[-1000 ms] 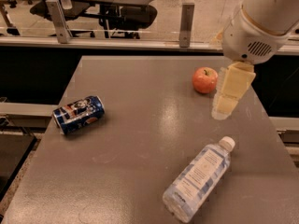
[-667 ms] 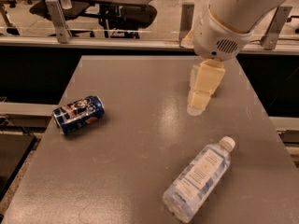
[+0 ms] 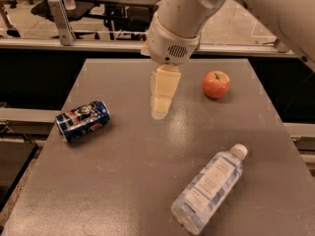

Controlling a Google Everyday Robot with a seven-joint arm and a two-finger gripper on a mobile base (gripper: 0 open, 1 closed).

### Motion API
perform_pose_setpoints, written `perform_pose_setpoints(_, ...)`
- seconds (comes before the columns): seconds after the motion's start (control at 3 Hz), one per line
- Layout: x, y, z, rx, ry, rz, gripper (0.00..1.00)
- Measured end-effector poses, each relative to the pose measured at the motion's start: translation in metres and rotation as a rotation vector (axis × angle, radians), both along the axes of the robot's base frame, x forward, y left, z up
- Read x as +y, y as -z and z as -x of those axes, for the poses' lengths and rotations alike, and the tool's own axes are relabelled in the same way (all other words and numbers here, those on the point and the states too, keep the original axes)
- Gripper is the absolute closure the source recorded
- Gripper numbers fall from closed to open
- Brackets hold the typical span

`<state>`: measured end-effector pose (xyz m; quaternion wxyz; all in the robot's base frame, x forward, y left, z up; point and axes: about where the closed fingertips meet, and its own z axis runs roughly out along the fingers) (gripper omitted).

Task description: Pick pepsi can

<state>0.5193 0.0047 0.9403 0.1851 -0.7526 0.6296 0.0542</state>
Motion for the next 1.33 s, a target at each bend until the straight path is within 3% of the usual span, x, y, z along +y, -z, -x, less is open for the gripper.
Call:
perform_pose_setpoints(0.67,0.081,0.03,0.0,0.015,-0.165,0.057,0.0)
perform_pose_setpoints(1.33,0.129,0.062,0.005,0.026,-0.282,0.14,0.0)
